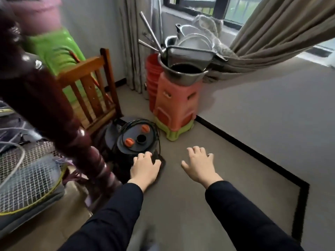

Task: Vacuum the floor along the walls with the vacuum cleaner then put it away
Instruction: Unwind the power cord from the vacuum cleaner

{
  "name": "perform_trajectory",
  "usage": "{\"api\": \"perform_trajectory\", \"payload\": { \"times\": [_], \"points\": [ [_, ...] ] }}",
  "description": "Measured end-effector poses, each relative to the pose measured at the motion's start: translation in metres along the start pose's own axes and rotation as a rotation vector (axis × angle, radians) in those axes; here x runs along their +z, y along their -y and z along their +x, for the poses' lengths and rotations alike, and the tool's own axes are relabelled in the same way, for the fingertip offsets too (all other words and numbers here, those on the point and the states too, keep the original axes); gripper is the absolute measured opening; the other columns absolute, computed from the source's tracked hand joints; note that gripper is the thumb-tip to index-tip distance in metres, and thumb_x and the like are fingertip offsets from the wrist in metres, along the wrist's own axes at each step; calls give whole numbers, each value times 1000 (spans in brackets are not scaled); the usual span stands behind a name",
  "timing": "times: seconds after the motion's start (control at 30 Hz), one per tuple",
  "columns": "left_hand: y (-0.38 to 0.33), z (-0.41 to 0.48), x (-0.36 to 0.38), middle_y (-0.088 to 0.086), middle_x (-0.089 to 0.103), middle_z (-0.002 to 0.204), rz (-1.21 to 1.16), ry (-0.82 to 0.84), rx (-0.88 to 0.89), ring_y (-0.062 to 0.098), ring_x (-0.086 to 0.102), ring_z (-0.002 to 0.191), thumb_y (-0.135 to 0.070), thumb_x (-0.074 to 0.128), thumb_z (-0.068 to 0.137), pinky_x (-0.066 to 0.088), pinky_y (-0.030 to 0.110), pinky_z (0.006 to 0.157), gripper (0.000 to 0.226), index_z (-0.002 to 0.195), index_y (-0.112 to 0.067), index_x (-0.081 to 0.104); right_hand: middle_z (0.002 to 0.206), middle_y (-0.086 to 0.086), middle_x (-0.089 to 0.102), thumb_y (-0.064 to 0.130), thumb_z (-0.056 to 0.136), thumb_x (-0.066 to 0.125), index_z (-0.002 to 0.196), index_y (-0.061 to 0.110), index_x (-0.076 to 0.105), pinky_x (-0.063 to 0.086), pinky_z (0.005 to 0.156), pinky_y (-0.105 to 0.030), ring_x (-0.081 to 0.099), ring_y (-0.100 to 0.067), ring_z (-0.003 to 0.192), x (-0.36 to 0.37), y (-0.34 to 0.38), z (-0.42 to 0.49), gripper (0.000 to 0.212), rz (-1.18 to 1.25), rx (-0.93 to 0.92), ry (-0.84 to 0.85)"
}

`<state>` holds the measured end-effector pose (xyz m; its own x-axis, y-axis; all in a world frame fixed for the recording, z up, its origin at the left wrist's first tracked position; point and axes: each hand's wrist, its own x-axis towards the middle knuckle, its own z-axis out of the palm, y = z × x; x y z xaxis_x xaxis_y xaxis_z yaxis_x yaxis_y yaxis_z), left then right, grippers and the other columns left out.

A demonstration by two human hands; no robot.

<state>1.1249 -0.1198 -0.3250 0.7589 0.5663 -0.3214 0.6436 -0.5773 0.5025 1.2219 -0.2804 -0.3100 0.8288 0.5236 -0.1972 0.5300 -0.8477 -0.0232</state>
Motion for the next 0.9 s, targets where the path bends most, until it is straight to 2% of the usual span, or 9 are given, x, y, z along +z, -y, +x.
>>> {"api": "perform_trajectory", "payload": {
  "times": [0.23,0.4,0.57,0.63,0.7,0.77,0.83,0.9],
  "points": [
    [32,116,14,6,48,136,-145,-168,-228,26,39,126,-38,48,94,39,35,95,41,130,-19,50,131,-5,45,43,95,42,129,16,44,33,94,-48,39,-27,121,30,33,149,43,-13,-217,88],
    [58,189,34,5,47,138,-177,-243,-404,26,39,126,-38,51,94,40,37,94,40,129,-19,50,129,-4,48,41,92,42,122,18,47,34,95,-49,40,-28,122,68,61,237,38,33,-327,181],
    [88,247,42,11,39,148,-188,-337,-497,30,34,134,-41,55,94,34,39,105,59,143,-13,40,134,-1,45,44,93,43,133,19,42,33,97,-48,37,-25,126,96,88,312,47,78,-455,220],
    [103,265,45,15,32,153,-183,-372,-517,32,28,139,-41,55,94,28,40,110,64,147,-11,36,134,3,44,43,93,45,129,21,43,31,97,-47,35,-23,129,105,104,339,42,122,-531,188],
    [118,281,50,17,27,156,-183,-411,-535,32,23,143,-39,53,96,20,40,115,63,148,-10,34,141,3,39,43,93,44,130,19,42,27,102,-46,28,-21,136,115,122,362,43,116,-617,160],
    [136,293,56,19,28,155,-205,-479,-531,31,22,144,-35,51,98,15,39,117,59,148,-8,36,154,1,28,46,96,41,144,19,32,19,110,-47,16,-17,144,127,140,381,56,119,-689,162],
    [157,303,61,19,31,154,-312,-562,-590,30,22,144,-34,47,99,15,38,116,55,147,-9,38,160,0,18,49,97,38,152,21,21,11,114,-48,8,-17,148,137,159,393,63,153,-745,183],
    [180,311,63,13,33,155,-482,-637,-700,26,23,144,-37,44,101,16,38,117,53,148,-14,38,161,-1,14,52,98,34,153,26,19,5,116,-48,3,-18,149,147,178,399,63,196,-797,196]
  ]
}}
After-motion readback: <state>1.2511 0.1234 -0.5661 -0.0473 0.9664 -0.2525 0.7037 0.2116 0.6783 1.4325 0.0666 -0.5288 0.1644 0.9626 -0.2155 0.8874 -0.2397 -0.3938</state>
